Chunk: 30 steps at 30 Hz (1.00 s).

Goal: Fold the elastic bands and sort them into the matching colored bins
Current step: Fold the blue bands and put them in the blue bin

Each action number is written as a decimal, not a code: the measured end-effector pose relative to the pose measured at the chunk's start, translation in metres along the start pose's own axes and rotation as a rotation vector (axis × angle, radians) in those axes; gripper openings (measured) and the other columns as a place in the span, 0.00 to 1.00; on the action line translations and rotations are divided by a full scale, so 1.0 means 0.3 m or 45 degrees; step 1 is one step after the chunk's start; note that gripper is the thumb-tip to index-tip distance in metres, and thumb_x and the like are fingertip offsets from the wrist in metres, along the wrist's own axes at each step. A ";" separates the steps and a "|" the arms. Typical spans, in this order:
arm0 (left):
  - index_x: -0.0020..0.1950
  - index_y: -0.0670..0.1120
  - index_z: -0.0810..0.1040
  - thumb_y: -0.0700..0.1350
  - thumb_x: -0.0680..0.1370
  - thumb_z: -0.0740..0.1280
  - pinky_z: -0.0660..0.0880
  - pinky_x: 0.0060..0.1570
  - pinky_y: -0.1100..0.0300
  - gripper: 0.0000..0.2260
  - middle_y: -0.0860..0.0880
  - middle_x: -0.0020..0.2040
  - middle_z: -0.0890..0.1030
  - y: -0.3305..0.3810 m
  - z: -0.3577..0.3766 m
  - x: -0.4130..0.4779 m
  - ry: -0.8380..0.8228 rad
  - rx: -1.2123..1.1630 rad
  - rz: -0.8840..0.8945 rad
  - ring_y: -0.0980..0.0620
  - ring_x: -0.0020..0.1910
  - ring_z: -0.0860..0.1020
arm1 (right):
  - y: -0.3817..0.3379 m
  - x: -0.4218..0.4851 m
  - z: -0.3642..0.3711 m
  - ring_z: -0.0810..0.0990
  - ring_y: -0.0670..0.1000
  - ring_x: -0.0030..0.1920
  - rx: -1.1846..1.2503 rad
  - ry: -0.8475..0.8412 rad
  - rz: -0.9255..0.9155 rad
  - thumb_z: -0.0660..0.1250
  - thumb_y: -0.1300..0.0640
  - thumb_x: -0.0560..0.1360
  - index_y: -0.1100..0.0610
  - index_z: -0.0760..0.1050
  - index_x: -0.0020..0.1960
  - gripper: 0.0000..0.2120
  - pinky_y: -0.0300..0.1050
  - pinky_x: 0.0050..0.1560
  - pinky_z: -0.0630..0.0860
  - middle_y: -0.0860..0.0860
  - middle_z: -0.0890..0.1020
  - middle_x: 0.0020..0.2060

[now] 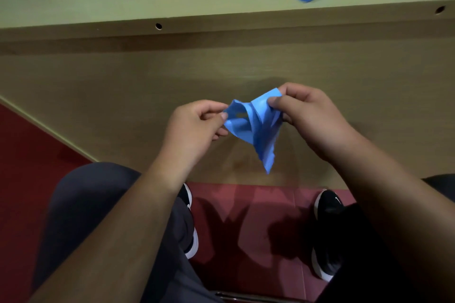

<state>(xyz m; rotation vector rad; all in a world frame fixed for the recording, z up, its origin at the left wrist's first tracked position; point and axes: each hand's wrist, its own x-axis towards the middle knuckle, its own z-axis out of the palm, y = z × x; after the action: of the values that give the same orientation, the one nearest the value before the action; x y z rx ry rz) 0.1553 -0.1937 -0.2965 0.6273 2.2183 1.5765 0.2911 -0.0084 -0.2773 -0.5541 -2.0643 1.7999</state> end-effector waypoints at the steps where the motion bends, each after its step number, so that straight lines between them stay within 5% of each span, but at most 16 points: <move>1: 0.53 0.50 0.87 0.37 0.81 0.71 0.82 0.44 0.56 0.09 0.50 0.38 0.87 -0.004 0.000 0.002 0.045 0.064 0.036 0.52 0.39 0.87 | -0.002 0.003 -0.004 0.73 0.55 0.42 0.069 -0.019 0.021 0.71 0.54 0.74 0.60 0.77 0.41 0.10 0.52 0.48 0.69 0.58 0.76 0.39; 5: 0.50 0.52 0.85 0.39 0.82 0.68 0.84 0.50 0.54 0.09 0.55 0.40 0.86 0.011 0.006 -0.004 0.166 0.076 0.073 0.57 0.42 0.86 | -0.013 -0.005 -0.002 0.71 0.55 0.41 0.141 -0.203 0.145 0.69 0.55 0.74 0.55 0.80 0.43 0.04 0.47 0.40 0.66 0.57 0.75 0.38; 9: 0.51 0.47 0.77 0.41 0.84 0.64 0.82 0.57 0.43 0.03 0.47 0.44 0.83 0.051 0.032 -0.019 0.019 -0.448 -0.122 0.50 0.45 0.83 | -0.011 -0.022 0.018 0.76 0.56 0.42 0.195 -0.333 0.222 0.69 0.55 0.74 0.55 0.81 0.47 0.05 0.47 0.41 0.70 0.58 0.79 0.41; 12: 0.55 0.46 0.74 0.42 0.86 0.60 0.80 0.53 0.46 0.04 0.41 0.51 0.84 0.063 0.053 -0.025 -0.127 -0.739 -0.220 0.43 0.51 0.84 | -0.010 -0.019 0.025 0.79 0.52 0.38 0.245 -0.369 0.240 0.69 0.58 0.78 0.57 0.80 0.49 0.03 0.45 0.38 0.71 0.57 0.80 0.41; 15: 0.67 0.35 0.73 0.45 0.85 0.62 0.80 0.55 0.44 0.16 0.36 0.57 0.84 0.054 0.065 -0.024 -0.136 -0.778 -0.249 0.37 0.58 0.84 | -0.011 -0.016 0.017 0.80 0.48 0.35 0.275 -0.388 0.251 0.64 0.63 0.82 0.57 0.80 0.47 0.08 0.39 0.34 0.74 0.53 0.81 0.38; 18: 0.62 0.37 0.74 0.45 0.84 0.65 0.80 0.48 0.47 0.12 0.39 0.45 0.81 0.062 0.066 -0.026 -0.080 -0.751 -0.198 0.40 0.46 0.81 | -0.015 -0.017 0.008 0.81 0.50 0.39 0.243 -0.416 0.234 0.65 0.62 0.81 0.53 0.82 0.42 0.12 0.43 0.39 0.75 0.53 0.83 0.39; 23: 0.52 0.46 0.74 0.47 0.81 0.67 0.64 0.30 0.59 0.06 0.48 0.36 0.72 0.067 0.011 -0.014 -0.194 -0.328 0.008 0.52 0.28 0.64 | -0.016 -0.021 -0.012 0.78 0.59 0.46 0.128 -0.444 0.275 0.69 0.57 0.75 0.57 0.83 0.47 0.05 0.49 0.43 0.70 0.66 0.81 0.46; 27: 0.48 0.54 0.79 0.69 0.77 0.66 0.75 0.39 0.55 0.19 0.55 0.36 0.80 0.041 -0.076 0.010 -0.302 0.632 0.339 0.54 0.35 0.77 | -0.023 -0.030 -0.033 0.76 0.52 0.39 -0.228 -0.502 0.250 0.67 0.60 0.80 0.55 0.81 0.41 0.09 0.46 0.39 0.68 0.58 0.81 0.39; 30: 0.45 0.59 0.78 0.82 0.72 0.56 0.77 0.41 0.54 0.28 0.57 0.37 0.81 0.029 -0.126 0.017 -0.322 1.290 0.292 0.57 0.39 0.79 | -0.018 -0.030 -0.038 0.75 0.50 0.35 -0.549 -0.502 0.262 0.67 0.56 0.79 0.59 0.81 0.45 0.08 0.46 0.40 0.69 0.52 0.79 0.34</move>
<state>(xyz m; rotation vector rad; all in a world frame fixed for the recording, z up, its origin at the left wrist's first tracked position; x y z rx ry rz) 0.1326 -0.2185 -0.2762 1.2792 2.6877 0.2785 0.3042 -0.0039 -0.2703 -0.5749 -2.7912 1.6767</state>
